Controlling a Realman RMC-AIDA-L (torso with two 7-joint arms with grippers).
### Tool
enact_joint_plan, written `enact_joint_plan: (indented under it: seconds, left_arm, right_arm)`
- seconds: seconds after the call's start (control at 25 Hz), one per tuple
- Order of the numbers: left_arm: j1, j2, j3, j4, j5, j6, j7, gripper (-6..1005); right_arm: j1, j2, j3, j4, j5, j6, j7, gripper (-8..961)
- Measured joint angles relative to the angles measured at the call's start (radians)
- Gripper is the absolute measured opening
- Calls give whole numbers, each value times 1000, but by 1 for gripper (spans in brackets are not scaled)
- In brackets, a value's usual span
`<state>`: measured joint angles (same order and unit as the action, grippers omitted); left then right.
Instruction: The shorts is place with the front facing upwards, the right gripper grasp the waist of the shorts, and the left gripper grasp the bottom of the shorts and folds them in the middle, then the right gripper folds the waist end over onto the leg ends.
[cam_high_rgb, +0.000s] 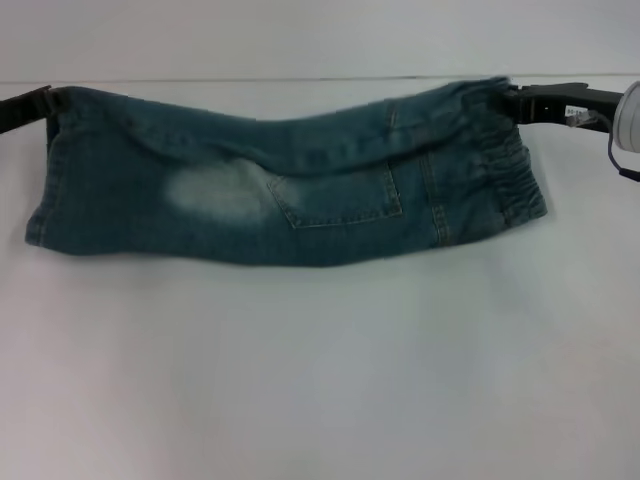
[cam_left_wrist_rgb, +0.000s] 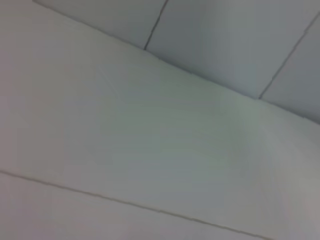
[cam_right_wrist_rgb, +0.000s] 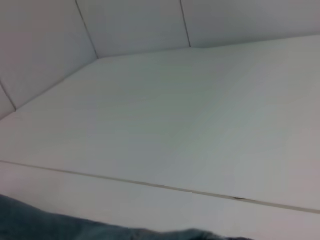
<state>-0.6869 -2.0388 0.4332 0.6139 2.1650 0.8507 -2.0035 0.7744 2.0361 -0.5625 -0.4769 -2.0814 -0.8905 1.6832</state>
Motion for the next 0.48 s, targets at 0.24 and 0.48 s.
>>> enact_joint_plan:
  seconds: [0.24,0.48]
  left_arm:
    - [-7,-34,18,0,0,-106,16,175]
    - [8,-36,37,-1,0,-117,25,348]
  right_arm:
    - [7,-2,-26,1,-5,17,39,216]
    - [5,-4,-37,1,-3,21,50,462]
